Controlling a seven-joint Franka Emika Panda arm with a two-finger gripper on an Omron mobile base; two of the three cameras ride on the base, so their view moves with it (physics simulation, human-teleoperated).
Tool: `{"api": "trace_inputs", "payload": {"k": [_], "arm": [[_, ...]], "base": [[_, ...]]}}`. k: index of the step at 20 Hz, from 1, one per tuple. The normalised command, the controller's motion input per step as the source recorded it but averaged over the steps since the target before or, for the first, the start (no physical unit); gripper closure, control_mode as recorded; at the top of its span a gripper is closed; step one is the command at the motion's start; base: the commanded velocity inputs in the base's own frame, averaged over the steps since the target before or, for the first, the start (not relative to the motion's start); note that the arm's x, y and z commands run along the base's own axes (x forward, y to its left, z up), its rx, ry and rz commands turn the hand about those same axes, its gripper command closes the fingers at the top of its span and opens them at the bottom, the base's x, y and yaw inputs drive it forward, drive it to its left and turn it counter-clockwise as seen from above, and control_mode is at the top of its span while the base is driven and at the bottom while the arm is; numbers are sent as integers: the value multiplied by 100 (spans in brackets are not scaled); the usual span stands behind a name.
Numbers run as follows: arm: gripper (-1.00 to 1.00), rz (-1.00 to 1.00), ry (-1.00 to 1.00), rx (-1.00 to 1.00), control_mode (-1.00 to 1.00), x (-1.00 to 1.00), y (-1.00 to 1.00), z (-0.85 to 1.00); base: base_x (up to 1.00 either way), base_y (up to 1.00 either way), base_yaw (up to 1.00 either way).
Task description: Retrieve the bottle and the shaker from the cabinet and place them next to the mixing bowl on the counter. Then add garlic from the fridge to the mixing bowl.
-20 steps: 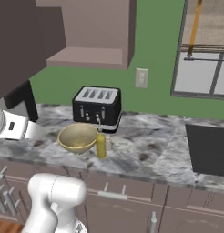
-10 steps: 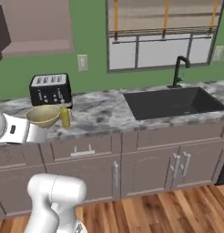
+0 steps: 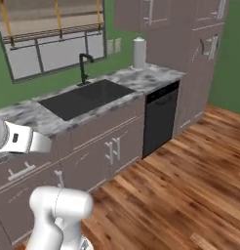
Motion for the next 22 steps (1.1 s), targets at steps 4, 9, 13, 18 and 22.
{"api": "trace_inputs", "payload": {"k": [4, 9, 13, 18, 22], "arm": [[-100, 0, 0, 0, 100, 0, 0, 0], [-100, 0, 0, 0, 100, 0, 0, 0], [-100, 0, 0, 0, 100, 0, 0, 0], [-100, 0, 0, 0, 100, 0, 0, 0], [-100, 0, 0, 0, 100, 0, 0, 0]], "base": [[0, 0, -95], [-40, 0, -83], [-49, 0, -84], [-5, 0, -97], [0, 0, -100]]}}
